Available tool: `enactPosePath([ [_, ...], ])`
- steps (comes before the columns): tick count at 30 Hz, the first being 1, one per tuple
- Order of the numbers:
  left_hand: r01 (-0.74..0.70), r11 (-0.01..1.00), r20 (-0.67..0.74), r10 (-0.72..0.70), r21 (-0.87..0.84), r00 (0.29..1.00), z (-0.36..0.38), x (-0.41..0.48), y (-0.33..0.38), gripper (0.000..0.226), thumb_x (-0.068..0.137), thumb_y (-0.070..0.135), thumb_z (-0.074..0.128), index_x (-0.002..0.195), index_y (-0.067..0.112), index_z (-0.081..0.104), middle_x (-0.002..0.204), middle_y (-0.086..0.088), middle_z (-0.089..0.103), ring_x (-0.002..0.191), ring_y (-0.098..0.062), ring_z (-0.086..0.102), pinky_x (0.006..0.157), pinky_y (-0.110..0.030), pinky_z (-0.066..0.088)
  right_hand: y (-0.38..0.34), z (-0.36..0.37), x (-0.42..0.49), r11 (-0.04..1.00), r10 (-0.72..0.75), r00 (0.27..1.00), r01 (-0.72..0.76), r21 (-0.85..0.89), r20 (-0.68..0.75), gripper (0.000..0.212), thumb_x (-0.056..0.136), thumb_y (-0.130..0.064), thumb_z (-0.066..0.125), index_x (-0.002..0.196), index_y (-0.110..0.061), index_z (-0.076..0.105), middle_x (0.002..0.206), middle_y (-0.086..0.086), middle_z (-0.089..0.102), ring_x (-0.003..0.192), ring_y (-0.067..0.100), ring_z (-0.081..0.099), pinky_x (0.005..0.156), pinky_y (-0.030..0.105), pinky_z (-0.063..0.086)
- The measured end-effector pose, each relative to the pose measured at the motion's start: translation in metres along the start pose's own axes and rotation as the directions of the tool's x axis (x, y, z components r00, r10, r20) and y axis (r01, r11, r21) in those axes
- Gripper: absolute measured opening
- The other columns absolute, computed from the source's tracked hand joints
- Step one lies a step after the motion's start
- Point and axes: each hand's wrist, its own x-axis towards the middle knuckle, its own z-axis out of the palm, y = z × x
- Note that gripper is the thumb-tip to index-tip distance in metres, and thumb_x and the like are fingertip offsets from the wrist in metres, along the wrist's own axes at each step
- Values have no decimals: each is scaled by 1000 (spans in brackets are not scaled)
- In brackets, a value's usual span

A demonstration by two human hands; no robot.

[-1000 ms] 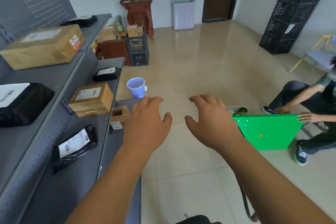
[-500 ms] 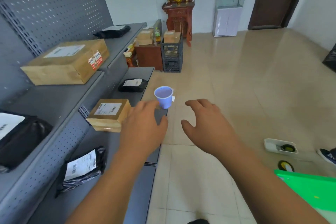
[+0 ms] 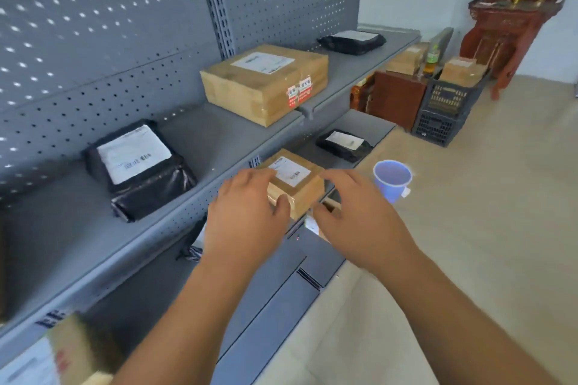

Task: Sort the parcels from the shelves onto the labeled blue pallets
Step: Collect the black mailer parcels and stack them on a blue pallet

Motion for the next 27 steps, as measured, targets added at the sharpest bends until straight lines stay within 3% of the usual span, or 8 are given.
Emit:
enactPosePath([
  [8,110,992,-214,-122,-67,969,-42,26,-59,42,93,36,64,134,26,61,133,6,60,119,-22,55,98,-47,51,-58,47,65,981,-191,977,186,61,96,47,95,-37,59,140,-28,51,137,-7,53,121,14,52,89,29,42],
  [14,195,975,-327,-221,-112,919,-65,40,-95,38,93,32,66,130,28,64,128,7,62,110,-20,57,92,-44,52,-92,79,98,959,-261,957,242,148,128,49,98,-45,55,144,-31,48,143,-11,52,131,12,48,103,33,43],
  [18,310,947,-401,-316,-82,860,-70,44,-123,37,94,35,65,130,24,64,131,0,62,118,-29,56,100,-48,49,-113,102,116,944,-285,937,237,231,200,55,99,-49,51,150,-32,39,149,-9,46,132,13,48,102,33,43],
  [23,461,878,-401,-472,-131,785,-74,45,-143,41,96,37,60,136,28,59,136,2,56,126,-25,52,104,-42,45,-130,123,143,923,-329,891,234,304,312,59,101,-51,47,154,-29,35,155,-7,42,137,13,46,109,34,40],
  [27,559,808,-368,-584,-185,723,-74,47,-149,43,96,38,61,138,35,54,132,7,52,125,-18,53,92,-30,41,-135,137,162,910,-355,848,218,352,393,58,98,-53,48,148,-24,45,147,-6,54,133,15,52,109,38,43],
])
